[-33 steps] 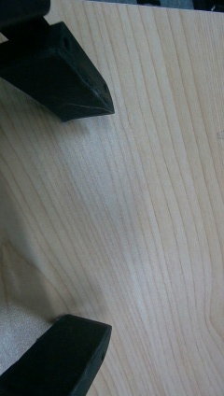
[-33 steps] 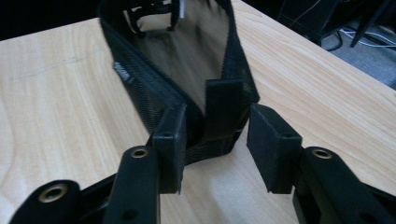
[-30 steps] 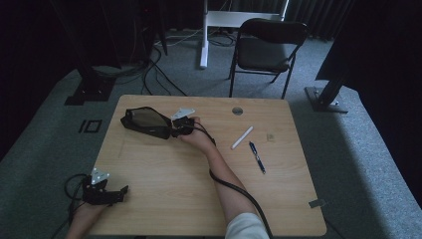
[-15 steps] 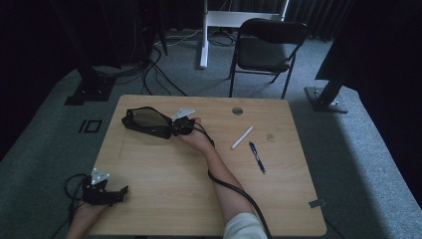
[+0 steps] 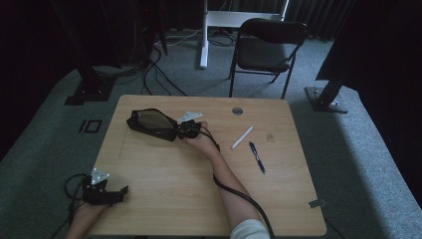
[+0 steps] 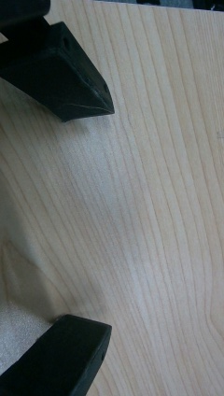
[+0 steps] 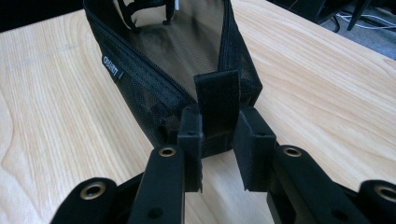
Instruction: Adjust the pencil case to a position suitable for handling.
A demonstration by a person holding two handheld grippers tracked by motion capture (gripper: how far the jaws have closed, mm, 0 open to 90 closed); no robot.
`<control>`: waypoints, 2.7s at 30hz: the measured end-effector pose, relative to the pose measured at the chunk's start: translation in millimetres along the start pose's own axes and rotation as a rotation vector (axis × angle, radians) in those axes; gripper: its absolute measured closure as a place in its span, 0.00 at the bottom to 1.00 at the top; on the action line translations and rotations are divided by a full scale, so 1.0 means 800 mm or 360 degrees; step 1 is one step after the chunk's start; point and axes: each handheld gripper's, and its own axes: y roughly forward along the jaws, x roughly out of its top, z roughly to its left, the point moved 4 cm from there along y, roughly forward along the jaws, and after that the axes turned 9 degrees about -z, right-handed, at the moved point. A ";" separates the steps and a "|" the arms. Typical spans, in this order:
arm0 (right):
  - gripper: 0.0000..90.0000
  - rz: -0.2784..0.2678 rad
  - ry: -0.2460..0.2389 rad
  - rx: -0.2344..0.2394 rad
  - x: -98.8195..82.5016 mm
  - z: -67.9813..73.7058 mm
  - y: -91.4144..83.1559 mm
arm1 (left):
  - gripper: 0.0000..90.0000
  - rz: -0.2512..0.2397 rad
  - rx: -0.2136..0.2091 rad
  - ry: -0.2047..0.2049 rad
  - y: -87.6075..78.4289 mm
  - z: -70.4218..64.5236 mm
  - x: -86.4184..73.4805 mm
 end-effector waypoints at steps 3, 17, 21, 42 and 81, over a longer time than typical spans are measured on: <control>0.82 0.0006 0.0009 -0.0005 -0.002 -0.002 -0.007 | 0.00 -0.0001 0.0000 0.0000 0.000 0.000 0.000; 0.82 0.0011 0.0038 -0.0108 -0.023 -0.013 -0.050 | 0.00 -0.0001 0.0000 -0.0001 0.000 0.000 0.000; 0.82 -0.0001 0.0075 -0.0144 -0.031 -0.016 -0.064 | 0.00 -0.0001 0.0000 -0.0001 0.000 0.000 0.000; 0.82 0.0001 0.0120 -0.0258 -0.055 -0.029 -0.118 | 0.00 -0.0001 0.0000 -0.0001 0.000 0.000 0.000; 0.82 -0.0034 0.0185 -0.0378 -0.098 -0.009 -0.202 | 0.00 -0.0002 0.0003 -0.0004 0.000 0.000 0.000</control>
